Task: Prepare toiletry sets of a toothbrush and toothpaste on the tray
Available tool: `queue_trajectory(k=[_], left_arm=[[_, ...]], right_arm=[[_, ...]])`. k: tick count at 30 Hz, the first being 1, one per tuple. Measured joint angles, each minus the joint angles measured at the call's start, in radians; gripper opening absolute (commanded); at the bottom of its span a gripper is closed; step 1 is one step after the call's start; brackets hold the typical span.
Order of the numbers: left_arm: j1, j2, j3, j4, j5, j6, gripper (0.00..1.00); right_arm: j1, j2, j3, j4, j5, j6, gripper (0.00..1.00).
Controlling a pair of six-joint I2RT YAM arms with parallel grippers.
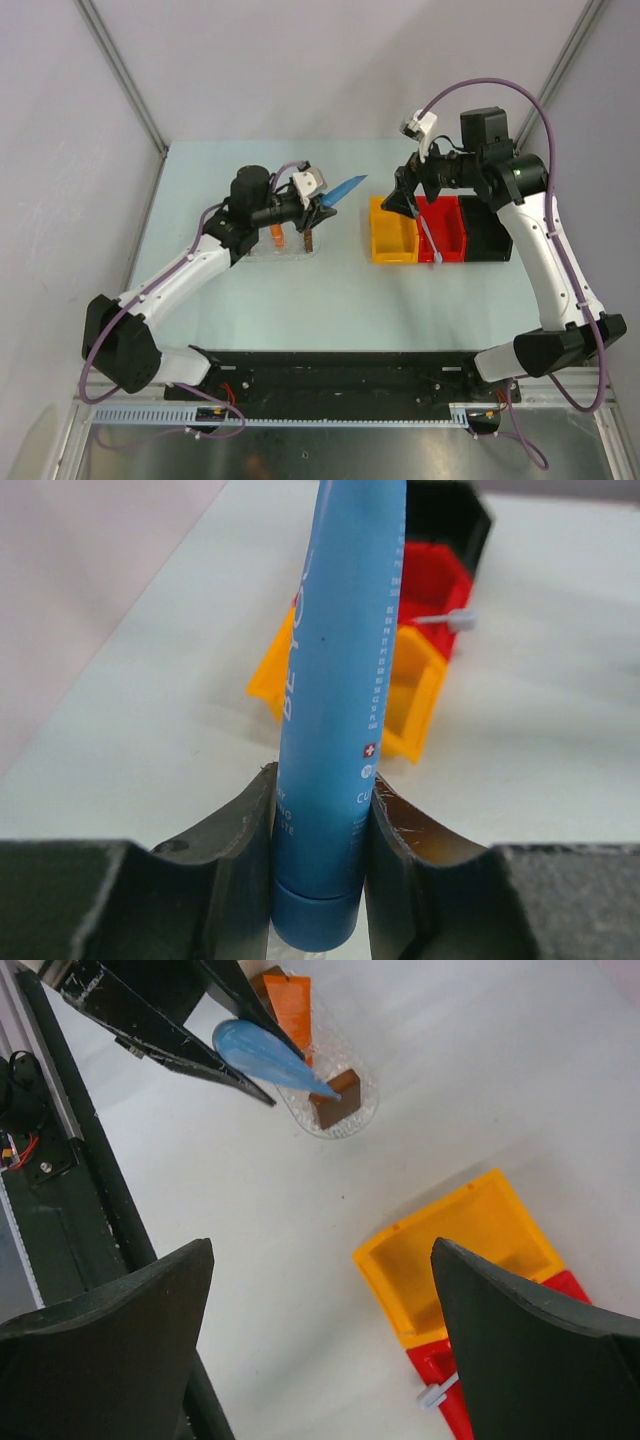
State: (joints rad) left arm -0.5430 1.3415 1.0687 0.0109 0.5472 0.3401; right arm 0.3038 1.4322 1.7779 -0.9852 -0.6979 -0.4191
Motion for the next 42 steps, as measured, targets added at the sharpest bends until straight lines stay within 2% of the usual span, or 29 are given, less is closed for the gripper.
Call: queue_trajectory(k=[9, 21, 24, 35, 36, 39, 40, 42], left_arm=[[0.006, 0.0, 0.035, 0.01, 0.253, -0.21, 0.0], [0.006, 0.0, 0.034, 0.032, 0.388, -0.284, 0.0], [0.006, 0.0, 0.034, 0.032, 0.407, -0.29, 0.0], [0.006, 0.0, 0.024, 0.035, 0.417, -0.293, 0.01], [0.006, 0.0, 0.023, 0.035, 0.417, -0.295, 0.02], [0.007, 0.0, 0.021, 0.035, 0.414, -0.297, 0.1], [0.007, 0.0, 0.02, 0.035, 0.411, -0.297, 0.14], [0.007, 0.0, 0.017, 0.035, 0.418, -0.296, 0.2]], right_arm=[[0.064, -0.002, 0.0, 0.098, -0.031, -0.019, 0.96], [0.109, 0.005, 0.006, 0.141, -0.109, -0.017, 0.87], [0.125, 0.015, 0.015, 0.142, -0.121, -0.016, 0.79], [0.166, 0.055, 0.05, 0.128, -0.14, -0.008, 0.4], [0.169, 0.057, 0.051, 0.126, -0.142, -0.011, 0.37], [0.177, 0.063, 0.058, 0.12, -0.15, -0.014, 0.16], [0.18, 0.064, 0.06, 0.118, -0.151, -0.018, 0.04], [0.186, 0.065, 0.063, 0.112, -0.155, -0.026, 0.0]])
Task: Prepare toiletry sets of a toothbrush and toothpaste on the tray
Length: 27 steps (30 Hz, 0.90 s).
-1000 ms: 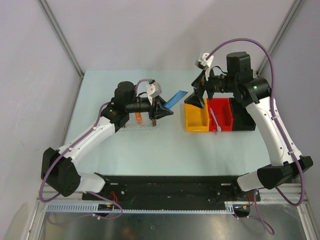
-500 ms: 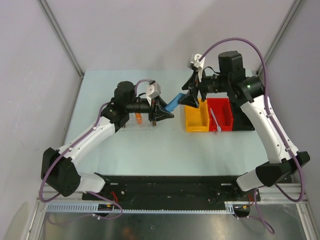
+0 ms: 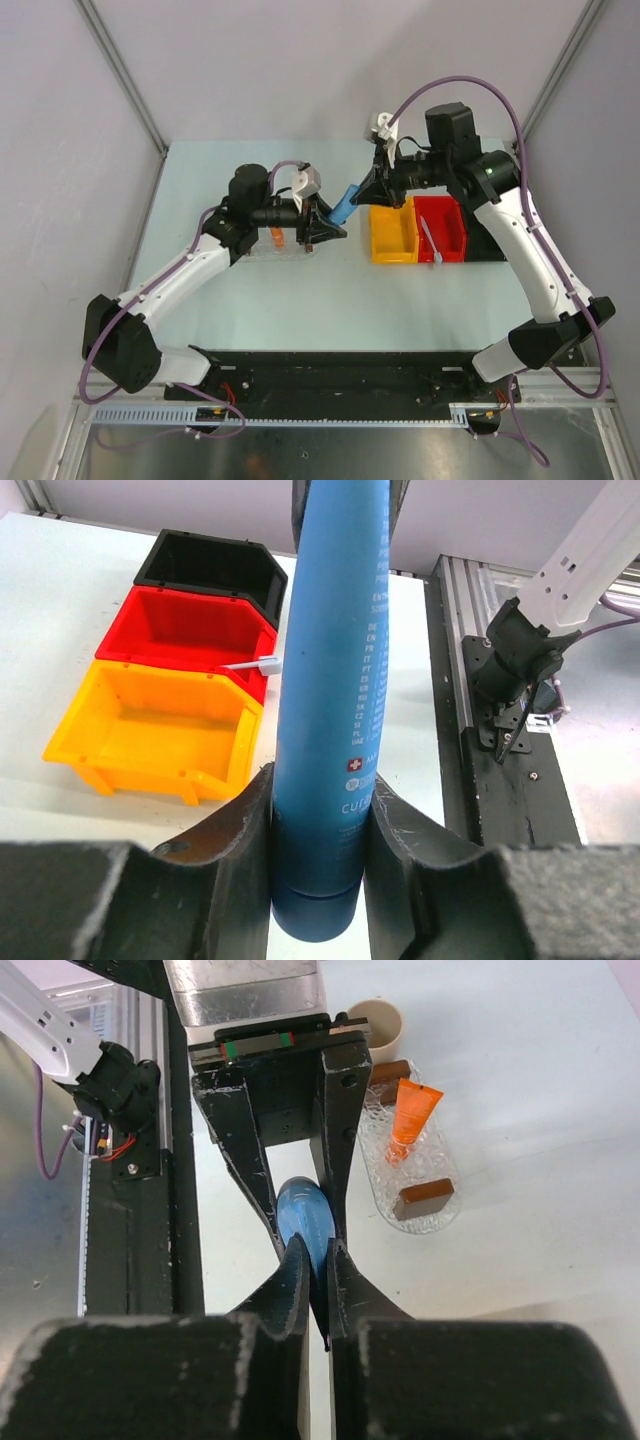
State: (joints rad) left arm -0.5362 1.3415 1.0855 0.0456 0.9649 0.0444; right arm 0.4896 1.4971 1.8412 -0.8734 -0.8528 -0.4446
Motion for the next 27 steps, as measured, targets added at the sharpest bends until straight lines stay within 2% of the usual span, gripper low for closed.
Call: queue_trajectory(k=[2, 5, 6, 9, 19, 27], left_arm=[[0.0, 0.0, -0.001, 0.0, 0.005, 0.002, 0.27], [0.0, 0.0, -0.005, 0.0, 0.008, 0.008, 0.44], [0.0, 0.0, -0.005, 0.0, 0.008, 0.008, 0.55], [0.006, 0.0, -0.005, 0.006, -0.003, 0.01, 0.69], [0.091, -0.01, -0.005, 0.009, -0.053, 0.014, 0.88], [0.277, -0.123, -0.014, -0.011, -0.108, 0.039, 0.91]], right_arm=[[0.001, 0.0, 0.002, -0.013, -0.002, -0.002, 0.0], [0.003, 0.0, 0.002, -0.019, -0.001, -0.003, 0.0], [0.003, 0.0, 0.002, -0.02, 0.0, -0.003, 0.0], [0.006, 0.0, 0.002, -0.027, 0.023, -0.003, 0.0], [0.011, -0.003, 0.001, -0.016, 0.178, 0.013, 0.0], [0.062, 0.019, 0.006, 0.015, 0.353, 0.041, 0.0]])
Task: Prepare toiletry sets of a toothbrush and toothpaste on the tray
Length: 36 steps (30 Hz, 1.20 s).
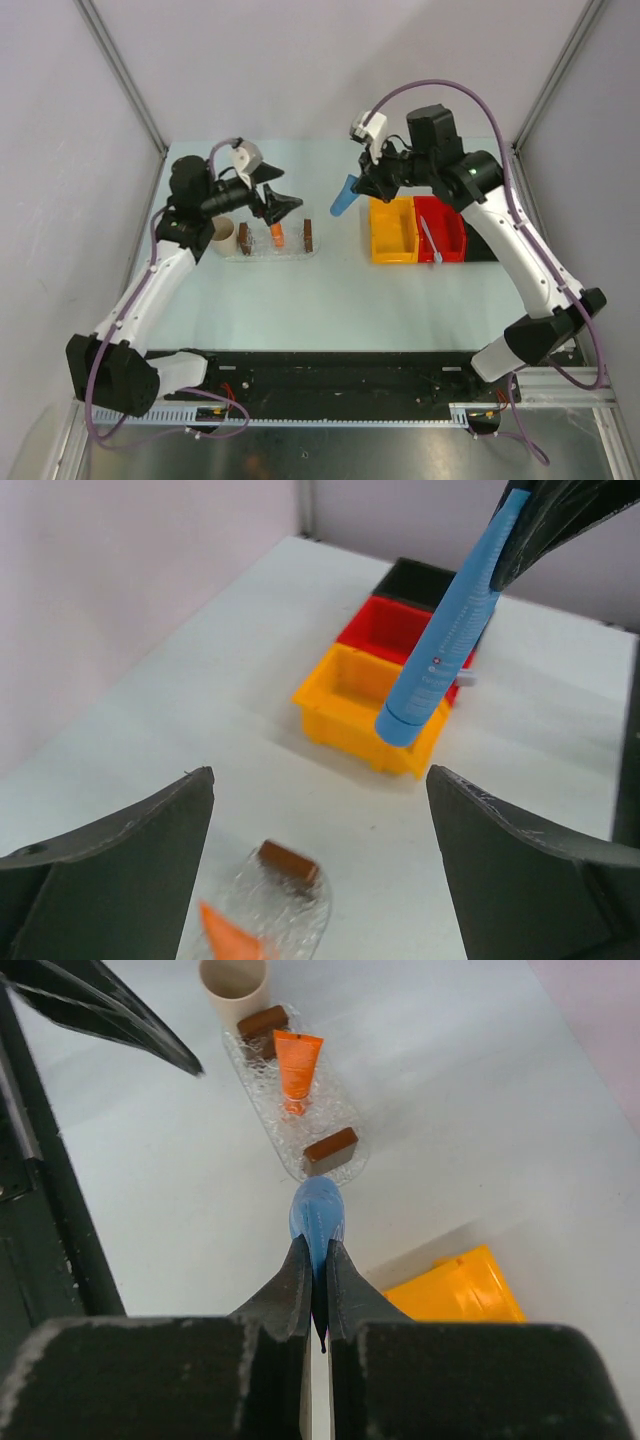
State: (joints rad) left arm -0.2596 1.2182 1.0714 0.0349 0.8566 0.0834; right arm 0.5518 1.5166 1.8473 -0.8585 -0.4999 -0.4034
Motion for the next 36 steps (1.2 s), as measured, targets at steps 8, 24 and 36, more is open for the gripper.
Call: queue_trajectory(k=[8, 24, 36], left_arm=[[0.084, -0.075, -0.013, -0.082, -0.136, 0.084, 0.92], [0.091, -0.04, -0.031, -0.169, 0.054, 0.251, 0.94], [0.086, 0.079, 0.021, -0.173, 0.267, 0.279, 0.87]], right_arm=[[0.061, 0.162, 0.105, 0.003, 0.146, 0.029, 0.0], [0.208, 0.312, 0.243, -0.051, 0.234, 0.003, 0.0], [0.253, 0.312, 0.248, -0.095, 0.207, -0.049, 0.0]])
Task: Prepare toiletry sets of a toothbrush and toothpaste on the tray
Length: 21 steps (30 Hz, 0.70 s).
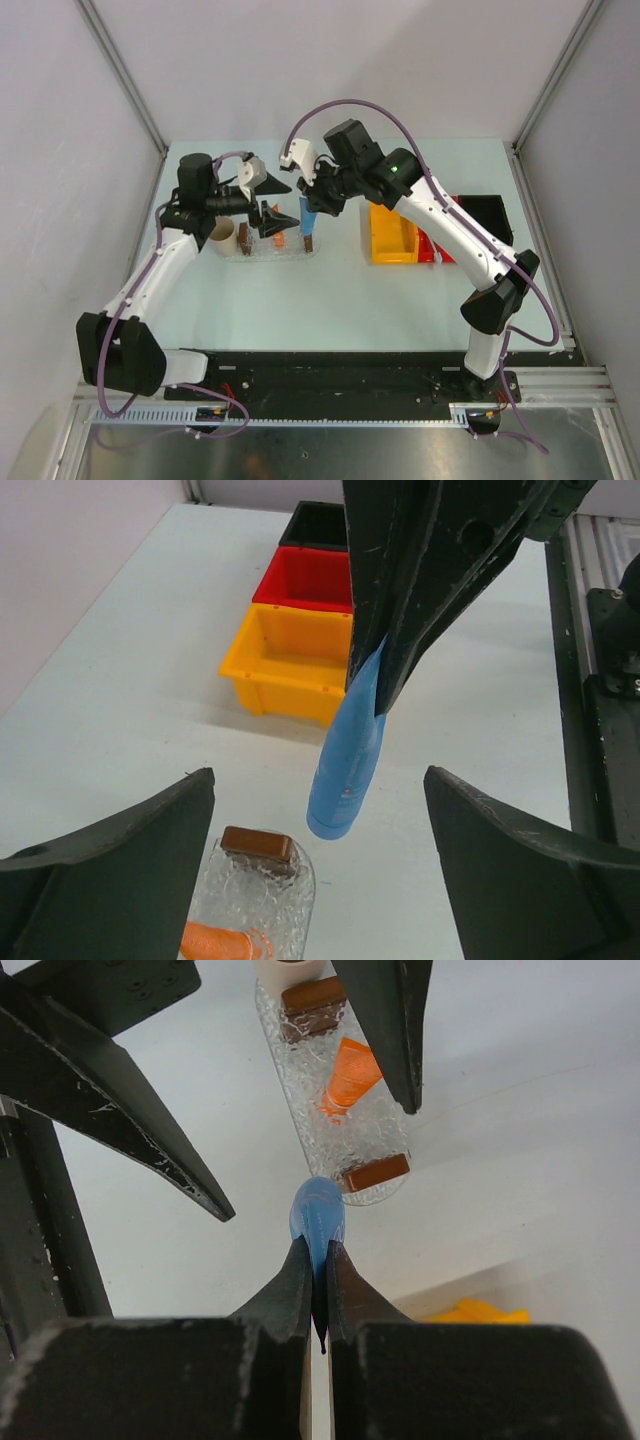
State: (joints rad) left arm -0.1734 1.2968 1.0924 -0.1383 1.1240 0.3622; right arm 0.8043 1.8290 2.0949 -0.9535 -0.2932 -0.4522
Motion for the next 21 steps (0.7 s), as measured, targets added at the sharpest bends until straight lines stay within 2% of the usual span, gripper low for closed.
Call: queue_trajectory(k=[7, 11, 15, 21], left_arm=[[-0.035, 0.016, 0.002, 0.0, 0.036, 0.014, 0.85], [-0.061, 0.023, 0.002, 0.0, 0.034, 0.016, 0.77], [-0.085, 0.028, 0.002, 0.0, 0.007, 0.022, 0.73], [-0.111, 0.028, 0.002, -0.002, -0.047, 0.025, 0.52]], right_arm=[[0.008, 0.0, 0.0, -0.021, -0.018, -0.02, 0.0], [0.015, 0.0, 0.0, -0.022, -0.021, -0.021, 0.0], [0.018, 0.0, 0.0, -0.022, -0.021, -0.022, 0.0], [0.017, 0.0, 0.005, -0.022, -0.019, -0.021, 0.0]])
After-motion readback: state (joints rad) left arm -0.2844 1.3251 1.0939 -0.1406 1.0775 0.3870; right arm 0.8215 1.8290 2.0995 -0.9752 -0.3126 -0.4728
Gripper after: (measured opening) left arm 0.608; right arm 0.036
